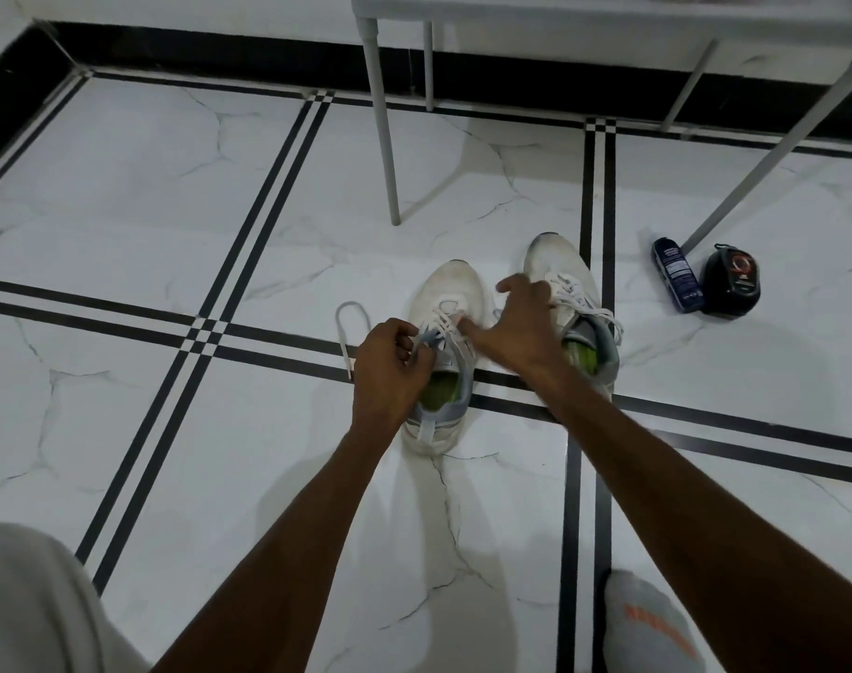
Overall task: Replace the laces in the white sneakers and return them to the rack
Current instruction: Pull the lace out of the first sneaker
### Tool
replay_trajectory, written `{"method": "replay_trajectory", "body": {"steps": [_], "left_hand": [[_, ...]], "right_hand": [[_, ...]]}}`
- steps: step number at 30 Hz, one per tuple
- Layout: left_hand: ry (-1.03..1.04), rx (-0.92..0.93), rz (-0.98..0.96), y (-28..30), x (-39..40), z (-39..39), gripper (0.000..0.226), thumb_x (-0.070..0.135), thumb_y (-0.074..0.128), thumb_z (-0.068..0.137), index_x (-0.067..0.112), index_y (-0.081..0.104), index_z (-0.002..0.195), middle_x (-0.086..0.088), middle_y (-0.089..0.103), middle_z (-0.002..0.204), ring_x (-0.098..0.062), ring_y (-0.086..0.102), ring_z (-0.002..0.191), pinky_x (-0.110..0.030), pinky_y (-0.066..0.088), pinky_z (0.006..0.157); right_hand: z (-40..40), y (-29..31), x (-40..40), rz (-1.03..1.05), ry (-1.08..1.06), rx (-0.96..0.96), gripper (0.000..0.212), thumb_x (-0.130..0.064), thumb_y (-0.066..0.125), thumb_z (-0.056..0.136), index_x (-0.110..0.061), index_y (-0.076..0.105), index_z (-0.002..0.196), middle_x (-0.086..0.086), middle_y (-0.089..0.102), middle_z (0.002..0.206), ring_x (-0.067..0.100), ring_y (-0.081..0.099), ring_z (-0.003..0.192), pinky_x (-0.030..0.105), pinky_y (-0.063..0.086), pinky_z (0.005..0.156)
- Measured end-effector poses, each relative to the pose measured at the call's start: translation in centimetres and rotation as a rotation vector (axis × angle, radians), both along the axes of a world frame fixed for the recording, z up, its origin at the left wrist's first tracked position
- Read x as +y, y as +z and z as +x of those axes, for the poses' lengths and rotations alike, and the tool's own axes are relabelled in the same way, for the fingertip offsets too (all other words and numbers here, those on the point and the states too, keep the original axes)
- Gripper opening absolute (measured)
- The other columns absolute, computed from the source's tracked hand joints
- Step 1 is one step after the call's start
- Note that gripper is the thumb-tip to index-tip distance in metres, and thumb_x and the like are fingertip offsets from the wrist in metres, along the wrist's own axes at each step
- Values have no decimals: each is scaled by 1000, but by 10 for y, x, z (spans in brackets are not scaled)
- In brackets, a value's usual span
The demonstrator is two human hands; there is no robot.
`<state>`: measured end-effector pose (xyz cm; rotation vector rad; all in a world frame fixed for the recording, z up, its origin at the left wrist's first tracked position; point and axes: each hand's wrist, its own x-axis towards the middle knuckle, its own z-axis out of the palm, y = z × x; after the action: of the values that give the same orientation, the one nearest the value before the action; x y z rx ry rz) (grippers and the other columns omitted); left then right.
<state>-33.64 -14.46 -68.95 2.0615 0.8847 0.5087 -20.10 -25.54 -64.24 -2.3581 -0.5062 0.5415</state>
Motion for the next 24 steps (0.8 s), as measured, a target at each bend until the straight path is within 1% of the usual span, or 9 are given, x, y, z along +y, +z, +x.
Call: {"method": "replay_trajectory", "body": {"steps": [3, 6, 8, 10, 12, 15, 18, 21, 24], "left_hand": [[-27, 68, 87, 3, 1, 6, 22, 33, 76, 87, 14, 67, 95, 3, 66, 81, -9, 59, 72, -8, 40, 62], [-87, 86, 106, 2, 3, 9, 19, 31, 75, 89, 16, 64, 94, 4, 65, 74, -5, 58, 65, -9, 41, 58], [-135, 84, 126, 2, 5, 7, 14, 26, 72, 91, 18, 62, 97, 5, 65, 73, -6, 59, 65, -12, 41, 57], [-114, 60, 165, 1, 10, 0, 8, 20, 69, 91, 18, 63, 96, 3, 65, 74, -11, 60, 65, -23, 47, 59], [24, 9, 106, -6, 20, -8, 10, 18, 69, 88, 17, 67, 98, 2, 67, 75, -15, 63, 67, -31, 51, 63], [141, -24, -52, -7, 22, -10, 19, 19, 70, 85, 20, 69, 104, 1, 69, 78, -20, 67, 72, -41, 58, 68], [-15, 31, 95, -4, 16, -4, 27, 4, 65, 84, 16, 68, 107, -4, 65, 91, -20, 62, 81, -42, 54, 74], [-219, 90, 273, 6, 6, 1, 42, 5, 67, 72, 17, 66, 112, -5, 59, 115, -27, 51, 105, -39, 48, 86], [-347, 192, 471, 6, 2, 10, 46, 18, 77, 64, 18, 66, 109, -5, 59, 123, -30, 48, 112, -39, 46, 87]], "right_hand": [[-26, -8, 5, -43, 124, -4, 70, -31, 79, 79, -5, 36, 128, 16, 41, 129, 33, 55, 112, 35, 49, 81], [-30, -17, 7, -135, 241, -202, 50, -29, 70, 86, -6, 44, 122, 18, 59, 114, 35, 61, 102, 34, 45, 73], [-23, -17, 4, -119, 252, -273, 32, -27, 64, 91, -7, 51, 112, 17, 63, 105, 35, 62, 95, 35, 44, 71], [-13, -21, -2, -50, 217, -213, 21, -25, 64, 90, -7, 59, 100, 14, 66, 95, 34, 63, 88, 39, 51, 73], [-5, -26, -10, 23, 136, -79, 15, -21, 71, 84, -8, 65, 86, 9, 70, 79, 30, 67, 80, 45, 56, 73], [-1, -31, -11, 50, 77, -12, 9, -15, 75, 80, -9, 70, 77, 6, 71, 71, 28, 70, 75, 39, 58, 72], [-4, -23, -13, 91, 73, 82, 14, -17, 78, 84, -3, 73, 81, 7, 71, 71, 22, 70, 68, 25, 55, 65], [-5, -16, -12, 200, 34, 293, 12, -12, 78, 83, -1, 75, 87, 13, 74, 76, 30, 74, 67, 38, 63, 65], [-8, -12, -7, 200, 57, 282, 6, -6, 73, 83, -2, 77, 85, 13, 75, 76, 27, 74, 66, 36, 63, 62]]}}
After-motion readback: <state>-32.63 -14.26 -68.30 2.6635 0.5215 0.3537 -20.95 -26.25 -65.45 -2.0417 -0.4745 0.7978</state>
